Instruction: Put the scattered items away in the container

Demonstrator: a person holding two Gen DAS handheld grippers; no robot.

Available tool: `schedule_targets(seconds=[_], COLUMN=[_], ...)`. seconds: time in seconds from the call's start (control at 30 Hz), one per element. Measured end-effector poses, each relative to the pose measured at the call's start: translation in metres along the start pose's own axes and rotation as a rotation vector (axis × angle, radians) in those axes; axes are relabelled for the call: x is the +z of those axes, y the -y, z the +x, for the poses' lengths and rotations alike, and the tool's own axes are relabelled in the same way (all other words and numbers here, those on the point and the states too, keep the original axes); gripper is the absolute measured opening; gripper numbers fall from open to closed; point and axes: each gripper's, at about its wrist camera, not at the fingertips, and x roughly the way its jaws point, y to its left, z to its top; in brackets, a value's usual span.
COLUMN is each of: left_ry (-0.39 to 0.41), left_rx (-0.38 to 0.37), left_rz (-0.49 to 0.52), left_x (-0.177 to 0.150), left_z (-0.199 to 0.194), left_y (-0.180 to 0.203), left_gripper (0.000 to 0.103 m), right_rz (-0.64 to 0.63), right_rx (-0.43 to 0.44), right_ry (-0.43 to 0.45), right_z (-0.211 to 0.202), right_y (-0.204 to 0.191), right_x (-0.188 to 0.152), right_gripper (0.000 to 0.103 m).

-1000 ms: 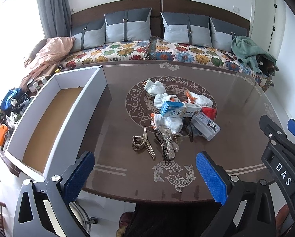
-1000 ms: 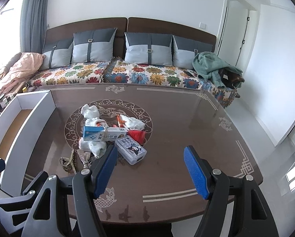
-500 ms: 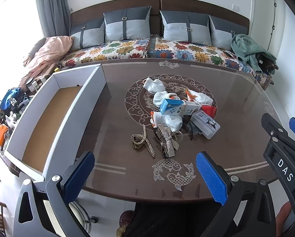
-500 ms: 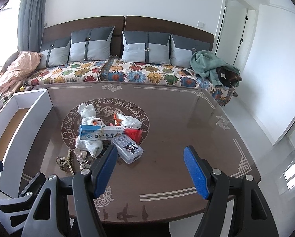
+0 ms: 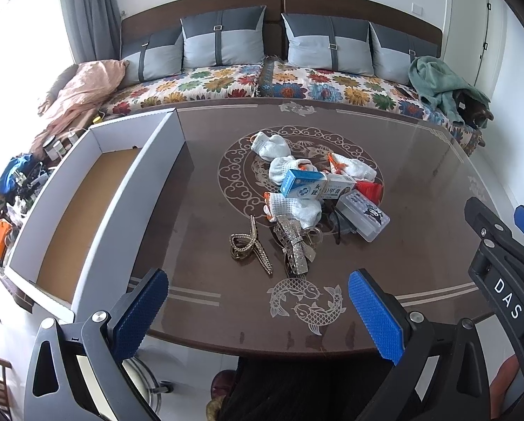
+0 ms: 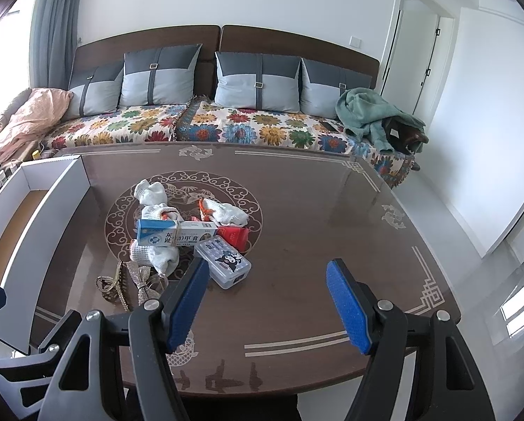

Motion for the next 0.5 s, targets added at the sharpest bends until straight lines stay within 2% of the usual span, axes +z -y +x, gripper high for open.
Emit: schedule_targets(seconds=[0.5], left_ry=[0.027], left_rx=[0.008], left_rz=[0.005], left_x=[-0.0008], left_z=[-0.0043], left_y=[0.0008], left_gripper=[0.103], right_rz=[0.005], right_rx=[0.010], right_ry=[-0.010], right_z=[-0.0001], right_y=[-0.0019], right_x=[-0.0046], right_gripper=[0.071])
